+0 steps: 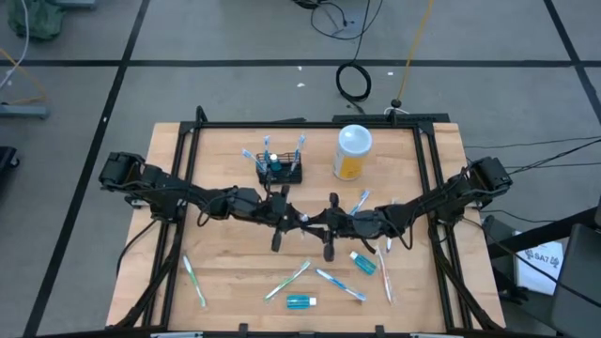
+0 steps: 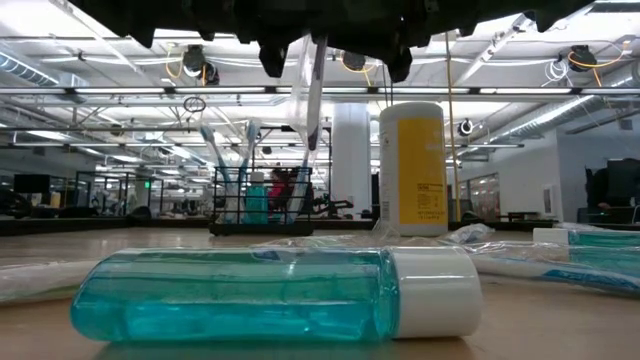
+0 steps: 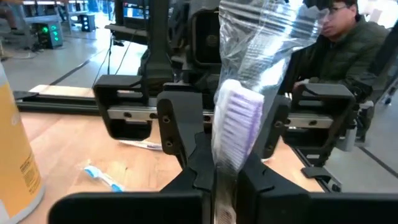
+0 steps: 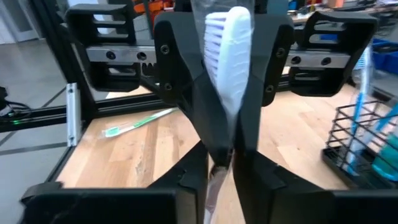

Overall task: Pick & Place toothbrushing station
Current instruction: Put the purple toothbrush into the black mesh organizer

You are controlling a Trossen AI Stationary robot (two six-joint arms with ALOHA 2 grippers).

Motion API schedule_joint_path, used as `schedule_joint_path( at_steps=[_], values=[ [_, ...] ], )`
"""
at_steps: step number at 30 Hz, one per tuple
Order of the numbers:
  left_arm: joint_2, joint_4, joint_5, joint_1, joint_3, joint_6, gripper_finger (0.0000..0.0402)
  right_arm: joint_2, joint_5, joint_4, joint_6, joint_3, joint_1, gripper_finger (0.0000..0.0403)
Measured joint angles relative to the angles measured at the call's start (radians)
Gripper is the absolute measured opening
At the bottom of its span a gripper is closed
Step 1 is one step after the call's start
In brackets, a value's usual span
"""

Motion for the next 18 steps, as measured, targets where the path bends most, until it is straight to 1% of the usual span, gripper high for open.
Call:
schedule_joint_path(
  at_steps=[3,6,8,11,14,16,18],
  values=[
    [0.000,0.000,-0.004,-0.003,0.000,-0.002,0.0028,-0.001,0.017,-0.003,0.000,0.002,0.004,0.0092],
    [0.000,0.001,-0.015,-0.004,0.000,0.009,0.0015,-0.005,0.016,-0.011,0.000,0.002,0.008,0.0109],
    [-0.007,0.000,-0.033,-0.004,-0.001,0.010,0.0008,-0.026,0.019,-0.048,0.000,0.002,0.015,0.0118],
    [-0.037,-0.046,-0.065,-0.006,-0.003,0.010,0.0014,-0.061,0.035,-0.094,0.000,0.006,0.021,0.0127],
    [-0.091,-0.128,-0.150,-0.012,-0.004,0.016,0.0023,-0.106,0.095,-0.193,0.023,0.001,0.038,0.0129],
    [-0.136,-0.164,-0.232,-0.019,-0.004,0.047,0.0018,-0.123,0.123,-0.267,0.062,0.001,0.051,0.0129],
    [-0.172,-0.172,-0.328,-0.023,-0.004,0.099,0.0009,-0.137,0.126,-0.307,0.094,-0.002,0.062,0.0130]
  ],
)
